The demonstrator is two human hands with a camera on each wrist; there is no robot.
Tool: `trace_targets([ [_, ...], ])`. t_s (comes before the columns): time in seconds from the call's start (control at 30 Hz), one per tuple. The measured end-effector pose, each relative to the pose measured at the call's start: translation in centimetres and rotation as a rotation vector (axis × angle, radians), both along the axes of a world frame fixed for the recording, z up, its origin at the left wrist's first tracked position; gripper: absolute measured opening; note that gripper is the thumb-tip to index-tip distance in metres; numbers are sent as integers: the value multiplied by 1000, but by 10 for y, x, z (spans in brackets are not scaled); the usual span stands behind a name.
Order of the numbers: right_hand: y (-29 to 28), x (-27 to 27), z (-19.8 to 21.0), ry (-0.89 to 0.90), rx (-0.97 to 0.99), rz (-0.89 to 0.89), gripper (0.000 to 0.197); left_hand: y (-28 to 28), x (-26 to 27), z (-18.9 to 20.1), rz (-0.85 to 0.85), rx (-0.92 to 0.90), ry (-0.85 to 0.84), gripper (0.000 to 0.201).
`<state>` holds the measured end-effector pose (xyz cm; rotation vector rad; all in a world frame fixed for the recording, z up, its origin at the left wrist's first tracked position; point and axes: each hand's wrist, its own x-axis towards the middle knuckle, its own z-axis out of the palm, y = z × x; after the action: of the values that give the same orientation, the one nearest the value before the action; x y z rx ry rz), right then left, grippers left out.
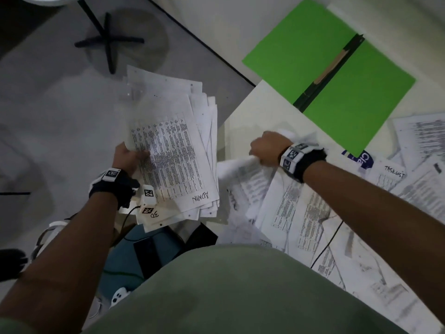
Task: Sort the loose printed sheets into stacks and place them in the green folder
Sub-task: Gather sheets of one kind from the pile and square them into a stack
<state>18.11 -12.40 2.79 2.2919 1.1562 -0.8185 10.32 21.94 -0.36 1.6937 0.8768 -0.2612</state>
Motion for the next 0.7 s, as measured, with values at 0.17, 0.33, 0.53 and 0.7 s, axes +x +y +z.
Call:
trace_targets([
  [0.17,-39,46,75,-253,371,-445,16,-20,8,-11,-111,46,14,34],
  [0.33,-85,60,115,-445,943,-1061,38,-53,14,-21,-244,34,7,26],
  [0.53,-91,9,52,-61,1462,-1743,83,-76,11,-46,-300,-12,66,37],
  [0.7,-55,-83,-42,242,1100,-1948,100,-92,9,-45,-209,-65,104,34],
])
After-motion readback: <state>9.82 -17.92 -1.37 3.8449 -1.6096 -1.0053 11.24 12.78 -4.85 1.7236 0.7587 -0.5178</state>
